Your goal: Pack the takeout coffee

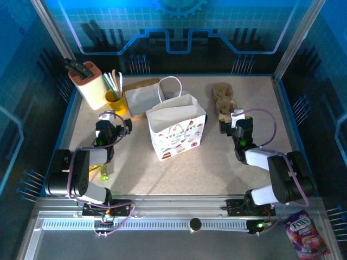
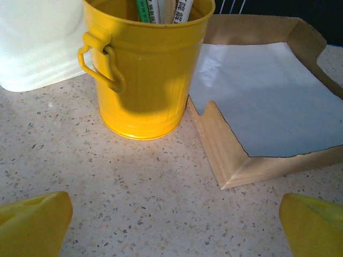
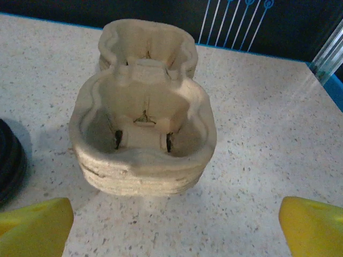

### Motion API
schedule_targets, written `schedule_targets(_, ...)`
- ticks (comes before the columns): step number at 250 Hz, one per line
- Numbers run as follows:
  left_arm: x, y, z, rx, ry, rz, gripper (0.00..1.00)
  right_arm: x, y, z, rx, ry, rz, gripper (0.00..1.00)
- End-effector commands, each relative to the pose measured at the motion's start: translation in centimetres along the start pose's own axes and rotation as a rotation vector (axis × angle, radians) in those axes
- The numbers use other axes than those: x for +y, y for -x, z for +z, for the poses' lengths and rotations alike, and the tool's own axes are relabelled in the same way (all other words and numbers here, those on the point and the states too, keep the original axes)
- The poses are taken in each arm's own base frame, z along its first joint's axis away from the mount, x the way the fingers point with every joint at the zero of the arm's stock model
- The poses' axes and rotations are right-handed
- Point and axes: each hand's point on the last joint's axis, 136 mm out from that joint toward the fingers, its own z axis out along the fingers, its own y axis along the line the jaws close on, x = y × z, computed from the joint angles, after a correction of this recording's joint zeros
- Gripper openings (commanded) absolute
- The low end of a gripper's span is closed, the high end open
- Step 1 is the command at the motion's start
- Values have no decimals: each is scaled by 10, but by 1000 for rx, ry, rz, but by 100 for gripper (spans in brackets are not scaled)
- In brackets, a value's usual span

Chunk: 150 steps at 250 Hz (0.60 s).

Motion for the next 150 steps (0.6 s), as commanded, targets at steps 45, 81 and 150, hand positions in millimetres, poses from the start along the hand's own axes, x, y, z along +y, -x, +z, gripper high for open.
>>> schedule_targets(45,-11,5,3,-96,-67,55,100,-13,-4,13,-22,45,79,99)
schedule_targets(81,-10,5,2,-105,-66,54,100,-4,-6,13,-35,87,54,99)
schedule_targets(150,-2,7,-6,-152,-23,34,100,-4,-6,13,-34,91,56,99)
